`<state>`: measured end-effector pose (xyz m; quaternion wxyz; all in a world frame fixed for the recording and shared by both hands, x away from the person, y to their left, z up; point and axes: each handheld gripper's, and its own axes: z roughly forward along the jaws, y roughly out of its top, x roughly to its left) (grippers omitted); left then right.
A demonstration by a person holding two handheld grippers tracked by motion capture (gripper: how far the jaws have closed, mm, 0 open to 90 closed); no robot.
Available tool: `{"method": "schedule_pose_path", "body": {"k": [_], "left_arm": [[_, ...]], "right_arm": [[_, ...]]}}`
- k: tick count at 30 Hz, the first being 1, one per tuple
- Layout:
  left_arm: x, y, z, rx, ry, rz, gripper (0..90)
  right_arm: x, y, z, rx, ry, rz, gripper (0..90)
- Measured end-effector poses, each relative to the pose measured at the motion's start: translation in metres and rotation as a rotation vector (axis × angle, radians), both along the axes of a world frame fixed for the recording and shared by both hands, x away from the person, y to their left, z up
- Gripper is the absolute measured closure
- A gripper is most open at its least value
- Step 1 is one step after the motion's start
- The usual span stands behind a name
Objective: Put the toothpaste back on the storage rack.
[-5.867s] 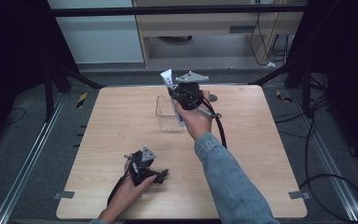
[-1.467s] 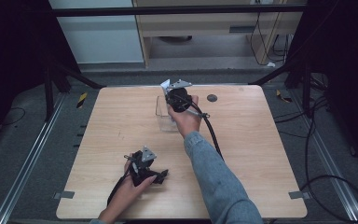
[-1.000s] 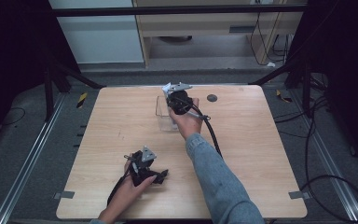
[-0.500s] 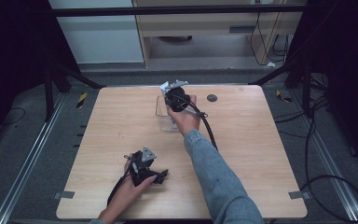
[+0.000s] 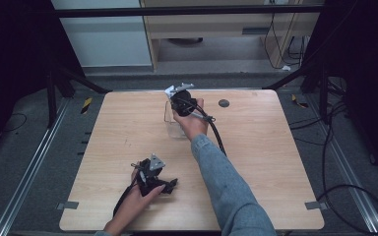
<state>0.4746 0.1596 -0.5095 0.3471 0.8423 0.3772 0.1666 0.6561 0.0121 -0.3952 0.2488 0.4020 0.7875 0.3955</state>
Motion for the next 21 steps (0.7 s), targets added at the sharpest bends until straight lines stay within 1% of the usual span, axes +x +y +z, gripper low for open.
{"method": "schedule_pose_path", "body": {"k": [5, 8, 11, 21], "left_arm": [[0.000, 0.000, 0.000, 0.001, 0.001, -0.001, 0.0], [0.000, 0.000, 0.000, 0.001, 0.001, 0.000, 0.0], [0.000, 0.000, 0.000, 0.001, 0.001, 0.000, 0.0], [0.000, 0.000, 0.000, 0.001, 0.001, 0.000, 0.0]], "right_arm": [[0.002, 0.006, -0.001, -0.027, -0.005, 0.011, 79.7], [0.003, 0.009, -0.001, -0.029, -0.003, 0.014, 79.6], [0.004, 0.012, -0.001, -0.042, -0.004, 0.024, 79.4], [0.006, 0.014, -0.002, -0.033, 0.015, 0.024, 78.0]]}}
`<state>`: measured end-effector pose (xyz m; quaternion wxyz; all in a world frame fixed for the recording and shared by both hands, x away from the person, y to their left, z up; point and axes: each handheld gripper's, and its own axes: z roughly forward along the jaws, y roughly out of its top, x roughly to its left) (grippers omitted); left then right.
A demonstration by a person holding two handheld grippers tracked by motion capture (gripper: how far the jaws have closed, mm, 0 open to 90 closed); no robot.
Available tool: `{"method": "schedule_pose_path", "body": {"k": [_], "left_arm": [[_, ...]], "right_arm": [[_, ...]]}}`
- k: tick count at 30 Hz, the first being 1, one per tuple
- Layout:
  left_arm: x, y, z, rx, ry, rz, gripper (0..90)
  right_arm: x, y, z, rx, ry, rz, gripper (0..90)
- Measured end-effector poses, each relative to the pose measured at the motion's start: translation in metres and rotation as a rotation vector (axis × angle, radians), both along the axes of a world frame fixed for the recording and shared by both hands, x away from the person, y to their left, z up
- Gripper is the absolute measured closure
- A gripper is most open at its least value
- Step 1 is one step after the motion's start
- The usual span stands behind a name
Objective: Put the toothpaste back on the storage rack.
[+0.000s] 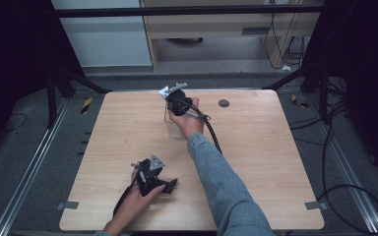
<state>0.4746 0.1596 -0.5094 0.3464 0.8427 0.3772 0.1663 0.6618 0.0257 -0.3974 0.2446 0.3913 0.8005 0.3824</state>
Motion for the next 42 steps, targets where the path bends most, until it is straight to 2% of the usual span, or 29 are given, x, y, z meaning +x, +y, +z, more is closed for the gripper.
{"method": "schedule_pose_path", "body": {"k": [14, 24, 34, 42], "left_arm": [[0.000, 0.000, 0.000, 0.000, 0.000, 0.000, 0.0], [0.000, -0.001, 0.000, -0.003, -0.001, -0.002, 0.0], [0.000, -0.001, 0.000, -0.003, -0.001, -0.002, 0.0], [0.001, -0.001, 0.000, -0.003, -0.001, -0.001, 0.0]], "right_arm": [[-0.011, -0.008, 0.007, 0.010, 0.003, 0.012, 77.3], [-0.024, -0.021, 0.017, 0.002, -0.003, 0.017, 77.8], [-0.030, -0.034, 0.025, -0.007, -0.007, 0.015, 77.5], [-0.034, -0.049, 0.028, -0.009, 0.010, 0.000, 74.9]]}}
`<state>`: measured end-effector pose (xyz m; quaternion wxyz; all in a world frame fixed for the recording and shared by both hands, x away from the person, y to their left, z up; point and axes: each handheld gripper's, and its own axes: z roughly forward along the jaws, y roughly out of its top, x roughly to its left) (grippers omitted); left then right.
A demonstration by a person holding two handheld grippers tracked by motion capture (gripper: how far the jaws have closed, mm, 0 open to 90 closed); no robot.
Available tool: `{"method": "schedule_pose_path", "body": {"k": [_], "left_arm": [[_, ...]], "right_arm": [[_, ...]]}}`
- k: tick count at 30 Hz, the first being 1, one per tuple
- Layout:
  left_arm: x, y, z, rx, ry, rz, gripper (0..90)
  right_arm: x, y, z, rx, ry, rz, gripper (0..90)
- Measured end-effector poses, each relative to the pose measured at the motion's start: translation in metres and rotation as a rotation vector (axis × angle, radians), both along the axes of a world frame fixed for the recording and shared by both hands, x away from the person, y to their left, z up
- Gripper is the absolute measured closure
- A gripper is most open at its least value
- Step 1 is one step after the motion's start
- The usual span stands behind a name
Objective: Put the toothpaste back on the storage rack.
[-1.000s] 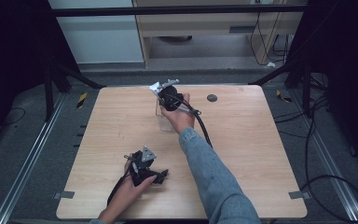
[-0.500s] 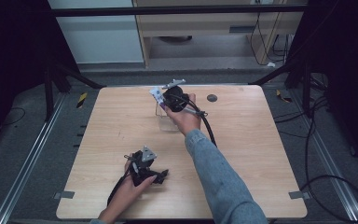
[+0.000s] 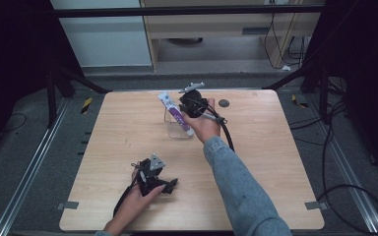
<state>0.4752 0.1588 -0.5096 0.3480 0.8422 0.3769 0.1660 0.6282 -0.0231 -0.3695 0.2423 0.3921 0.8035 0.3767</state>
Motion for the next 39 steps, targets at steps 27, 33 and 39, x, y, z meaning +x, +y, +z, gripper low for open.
{"method": "schedule_pose_path", "body": {"k": [27, 33, 39], "left_arm": [[-0.001, 0.000, 0.000, 0.001, -0.001, -0.002, 0.0], [-0.001, 0.000, 0.000, 0.001, -0.002, -0.002, 0.0], [-0.001, 0.000, 0.000, 0.001, -0.002, -0.002, 0.0]], "right_arm": [[-0.019, -0.031, -0.001, 0.066, 0.059, 0.019, 22.1], [-0.022, -0.037, -0.006, 0.047, 0.055, 0.032, 16.2], [-0.029, -0.050, -0.010, 0.051, 0.037, 0.031, 12.0]]}}
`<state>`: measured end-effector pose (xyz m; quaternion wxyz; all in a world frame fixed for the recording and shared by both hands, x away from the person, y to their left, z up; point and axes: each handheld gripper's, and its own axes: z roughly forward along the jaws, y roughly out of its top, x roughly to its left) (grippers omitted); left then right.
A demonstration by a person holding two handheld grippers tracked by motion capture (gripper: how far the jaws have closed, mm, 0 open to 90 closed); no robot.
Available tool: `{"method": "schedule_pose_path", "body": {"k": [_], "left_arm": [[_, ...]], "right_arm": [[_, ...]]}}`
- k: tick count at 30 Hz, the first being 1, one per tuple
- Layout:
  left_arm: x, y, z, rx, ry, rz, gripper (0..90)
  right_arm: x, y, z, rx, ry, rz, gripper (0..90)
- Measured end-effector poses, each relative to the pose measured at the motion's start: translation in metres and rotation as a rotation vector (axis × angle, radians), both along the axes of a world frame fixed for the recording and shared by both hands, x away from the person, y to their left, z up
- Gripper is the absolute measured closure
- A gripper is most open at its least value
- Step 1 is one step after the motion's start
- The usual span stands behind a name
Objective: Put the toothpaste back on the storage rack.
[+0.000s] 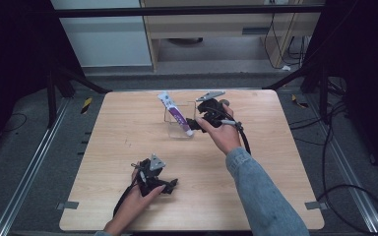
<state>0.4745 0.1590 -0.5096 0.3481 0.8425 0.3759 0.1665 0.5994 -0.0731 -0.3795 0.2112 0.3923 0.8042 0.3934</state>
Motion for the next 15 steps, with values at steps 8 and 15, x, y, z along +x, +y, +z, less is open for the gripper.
{"method": "schedule_pose_path", "body": {"k": [8, 15], "left_arm": [[0.000, 0.000, 0.000, 0.003, 0.001, -0.002, 0.0], [0.000, 0.000, 0.000, 0.004, 0.001, -0.002, 0.0]], "right_arm": [[-0.015, -0.026, -0.015, -0.037, -0.008, -0.012, 13.4], [-0.025, -0.039, -0.028, -0.032, 0.008, -0.017, 12.9]]}}
